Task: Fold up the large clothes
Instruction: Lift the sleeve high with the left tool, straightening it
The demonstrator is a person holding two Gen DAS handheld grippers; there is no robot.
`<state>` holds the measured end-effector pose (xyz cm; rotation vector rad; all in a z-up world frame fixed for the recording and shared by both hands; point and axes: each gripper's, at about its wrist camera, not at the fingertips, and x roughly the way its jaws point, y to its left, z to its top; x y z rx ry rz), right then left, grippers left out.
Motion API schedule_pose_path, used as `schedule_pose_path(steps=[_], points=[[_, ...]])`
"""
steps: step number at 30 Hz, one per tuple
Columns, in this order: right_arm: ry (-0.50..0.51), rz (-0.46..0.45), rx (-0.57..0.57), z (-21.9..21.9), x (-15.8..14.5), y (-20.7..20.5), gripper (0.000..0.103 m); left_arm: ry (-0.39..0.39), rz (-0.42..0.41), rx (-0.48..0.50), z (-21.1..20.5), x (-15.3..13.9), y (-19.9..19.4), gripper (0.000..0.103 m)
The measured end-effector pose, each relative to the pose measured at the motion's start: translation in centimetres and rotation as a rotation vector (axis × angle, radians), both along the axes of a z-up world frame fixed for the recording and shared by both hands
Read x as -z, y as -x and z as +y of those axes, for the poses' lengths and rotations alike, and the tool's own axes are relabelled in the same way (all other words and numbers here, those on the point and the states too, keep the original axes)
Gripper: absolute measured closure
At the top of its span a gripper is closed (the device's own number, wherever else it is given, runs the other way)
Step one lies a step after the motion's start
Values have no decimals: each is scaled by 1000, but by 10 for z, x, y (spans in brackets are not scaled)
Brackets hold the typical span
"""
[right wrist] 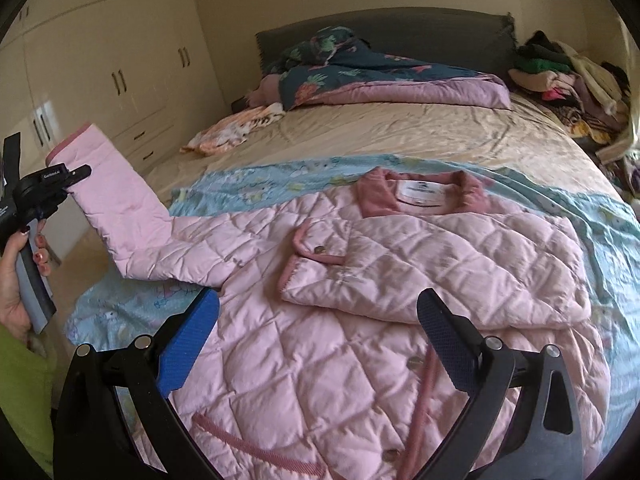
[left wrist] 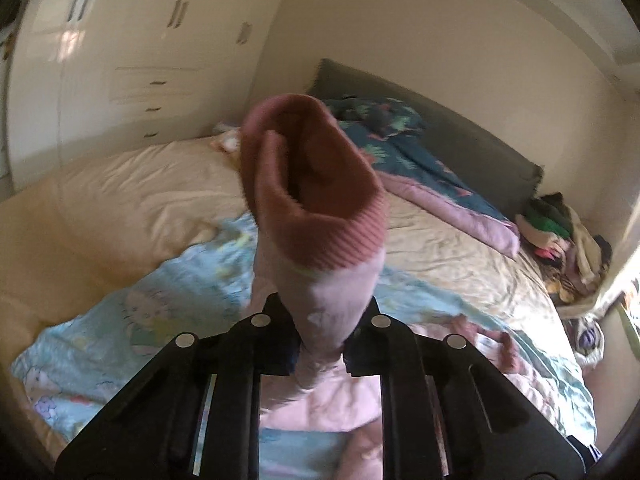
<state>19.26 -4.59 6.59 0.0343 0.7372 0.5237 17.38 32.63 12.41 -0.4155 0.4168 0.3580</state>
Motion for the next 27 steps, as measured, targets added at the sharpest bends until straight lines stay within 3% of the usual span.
schedule_pose_path(steps=[15, 27], points=[[-79, -10, 87, -77, -5, 14, 4, -93, -70, 193, -109, -45, -28, 98], [-114, -4, 175, -139, 1, 11, 4, -93, -123, 348, -190, -62, -51, 98]])
